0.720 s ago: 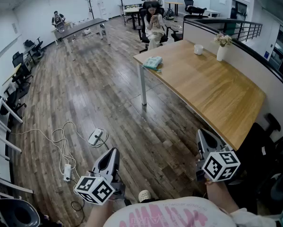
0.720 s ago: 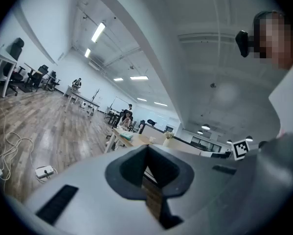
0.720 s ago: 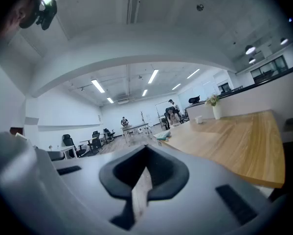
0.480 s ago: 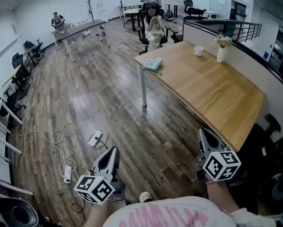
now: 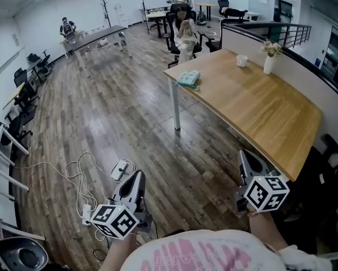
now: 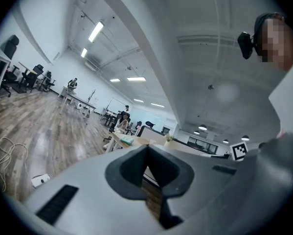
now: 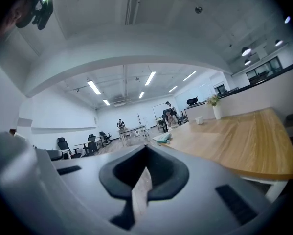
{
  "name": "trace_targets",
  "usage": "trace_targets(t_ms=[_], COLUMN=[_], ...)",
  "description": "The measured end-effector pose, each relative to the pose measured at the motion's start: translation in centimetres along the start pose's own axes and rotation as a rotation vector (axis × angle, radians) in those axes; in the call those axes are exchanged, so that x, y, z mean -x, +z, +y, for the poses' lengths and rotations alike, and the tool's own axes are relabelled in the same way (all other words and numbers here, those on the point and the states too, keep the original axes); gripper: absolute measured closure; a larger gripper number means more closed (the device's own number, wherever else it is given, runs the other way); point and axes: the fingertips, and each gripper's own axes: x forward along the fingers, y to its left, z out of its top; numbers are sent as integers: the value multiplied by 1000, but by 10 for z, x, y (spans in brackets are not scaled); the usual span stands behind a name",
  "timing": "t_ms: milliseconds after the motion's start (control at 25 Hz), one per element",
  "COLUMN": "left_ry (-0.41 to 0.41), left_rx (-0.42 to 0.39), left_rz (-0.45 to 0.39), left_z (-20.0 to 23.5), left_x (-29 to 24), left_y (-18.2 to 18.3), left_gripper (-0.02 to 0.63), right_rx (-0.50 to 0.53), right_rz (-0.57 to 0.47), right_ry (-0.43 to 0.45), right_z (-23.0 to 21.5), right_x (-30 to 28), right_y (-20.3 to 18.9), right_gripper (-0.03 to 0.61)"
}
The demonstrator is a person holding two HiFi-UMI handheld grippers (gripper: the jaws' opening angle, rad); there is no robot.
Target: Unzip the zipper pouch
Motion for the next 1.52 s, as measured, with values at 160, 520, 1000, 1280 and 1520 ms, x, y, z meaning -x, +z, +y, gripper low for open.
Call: trace_targets(t_ms=[160, 520, 1000, 1280, 1520], left_ry=[-44, -45, 54, 84, 101], left_rx=[-22, -29, 43, 54, 87], left_rz=[29, 127, 58, 40, 39], left_z=[11, 39, 92, 102, 114], left_x=[-11, -46, -151, -219, -253], left_y=[-9, -35, 6, 22, 4], left_gripper=[614, 614, 614, 614, 614], right_rx=[-46, -47, -58, -49, -50], right_rz=[27, 136, 142, 130, 181], right_ry=[-15, -34, 35, 82, 96], right_z=[3, 3, -30, -58, -80], right_x=[-11, -57, -197, -267, -309], right_y=[-22, -52, -13, 21, 3], right_gripper=[581, 580, 580, 580, 580])
